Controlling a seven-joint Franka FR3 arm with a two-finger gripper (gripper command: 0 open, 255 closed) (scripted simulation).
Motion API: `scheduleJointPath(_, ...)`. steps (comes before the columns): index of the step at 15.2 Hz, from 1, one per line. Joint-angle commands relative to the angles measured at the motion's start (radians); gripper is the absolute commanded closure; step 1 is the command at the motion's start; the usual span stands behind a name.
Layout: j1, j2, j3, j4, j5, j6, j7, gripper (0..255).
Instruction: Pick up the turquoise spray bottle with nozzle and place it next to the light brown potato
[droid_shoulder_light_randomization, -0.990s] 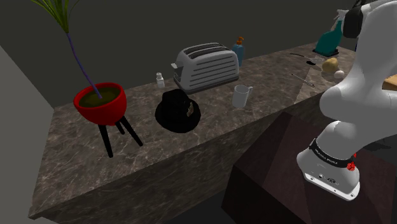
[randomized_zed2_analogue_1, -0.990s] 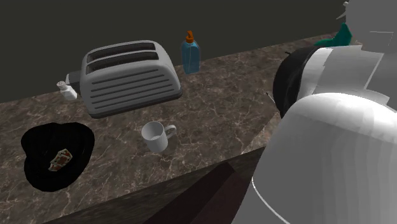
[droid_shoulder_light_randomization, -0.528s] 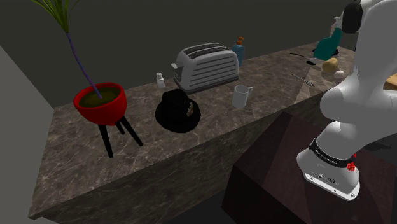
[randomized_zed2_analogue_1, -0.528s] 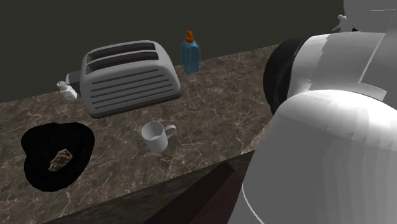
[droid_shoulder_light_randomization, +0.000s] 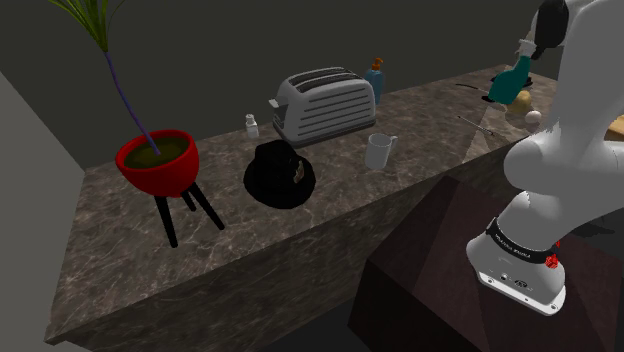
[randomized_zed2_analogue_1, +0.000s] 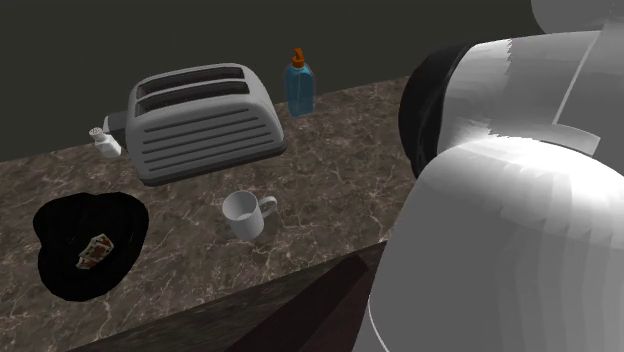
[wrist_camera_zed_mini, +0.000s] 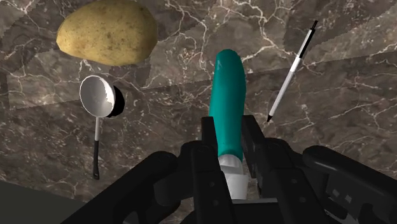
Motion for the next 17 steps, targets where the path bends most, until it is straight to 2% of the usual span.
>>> scheduleJointPath(1,0.010,-0.006,-0.001,-0.035,-0.001,0.028,-0.005,255)
scheduleJointPath(12,0.042,-0.001,0.005,-0.183,0.012,0.171,-0.032,255)
scheduleJointPath(17,0.043,0.000,0.006,-0.191,0.013,0.180,-0.034,255)
